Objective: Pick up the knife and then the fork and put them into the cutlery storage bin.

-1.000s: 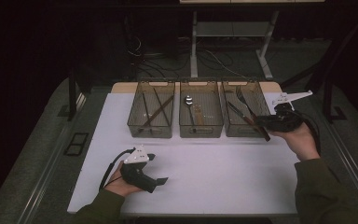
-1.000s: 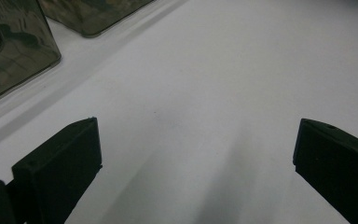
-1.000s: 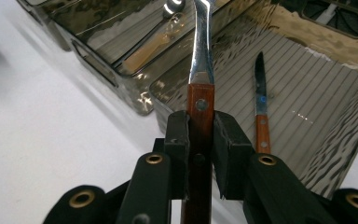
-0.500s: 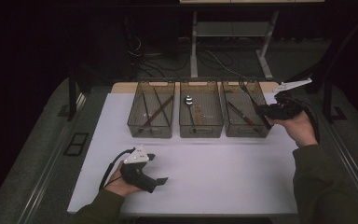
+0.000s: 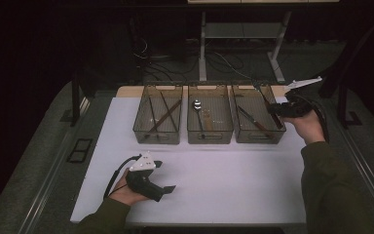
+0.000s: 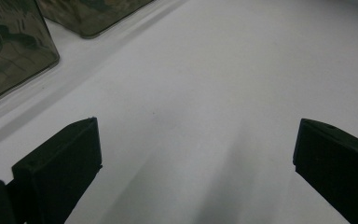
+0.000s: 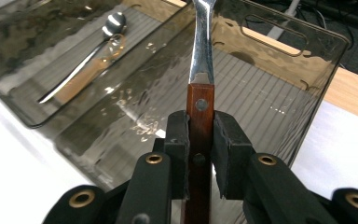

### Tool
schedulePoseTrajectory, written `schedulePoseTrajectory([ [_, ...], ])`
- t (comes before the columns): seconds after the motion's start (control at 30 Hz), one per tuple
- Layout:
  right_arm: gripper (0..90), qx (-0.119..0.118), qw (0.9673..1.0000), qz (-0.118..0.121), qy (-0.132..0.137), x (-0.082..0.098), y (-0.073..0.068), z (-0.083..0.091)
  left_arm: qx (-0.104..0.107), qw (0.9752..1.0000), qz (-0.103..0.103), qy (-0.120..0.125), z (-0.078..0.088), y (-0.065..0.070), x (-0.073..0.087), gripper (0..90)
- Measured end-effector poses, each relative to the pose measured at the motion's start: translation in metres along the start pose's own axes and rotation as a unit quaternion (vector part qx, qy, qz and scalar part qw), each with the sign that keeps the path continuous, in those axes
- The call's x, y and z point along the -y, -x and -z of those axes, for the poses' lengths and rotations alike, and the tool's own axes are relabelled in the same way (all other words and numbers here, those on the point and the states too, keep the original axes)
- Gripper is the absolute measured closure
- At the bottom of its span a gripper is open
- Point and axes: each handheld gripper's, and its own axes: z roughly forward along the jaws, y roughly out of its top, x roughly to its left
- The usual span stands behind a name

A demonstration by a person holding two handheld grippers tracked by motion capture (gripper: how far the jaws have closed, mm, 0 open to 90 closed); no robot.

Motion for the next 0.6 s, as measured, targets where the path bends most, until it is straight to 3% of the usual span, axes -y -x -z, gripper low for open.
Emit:
schedulePoseTrajectory([
  [0.4,76.9,0.014,0.9992,-0.034,-0.014,0.007,0.018,-0.023,0.002,1.0000,0.001,0.002,0.000,0.000,0.000,0.6],
  [0.6,76.9,0.018,0.9989,-0.033,-0.028,0.008,0.017,-0.030,0.001,1.0000,-0.001,0.001,0.000,0.000,0.000,0.6],
])
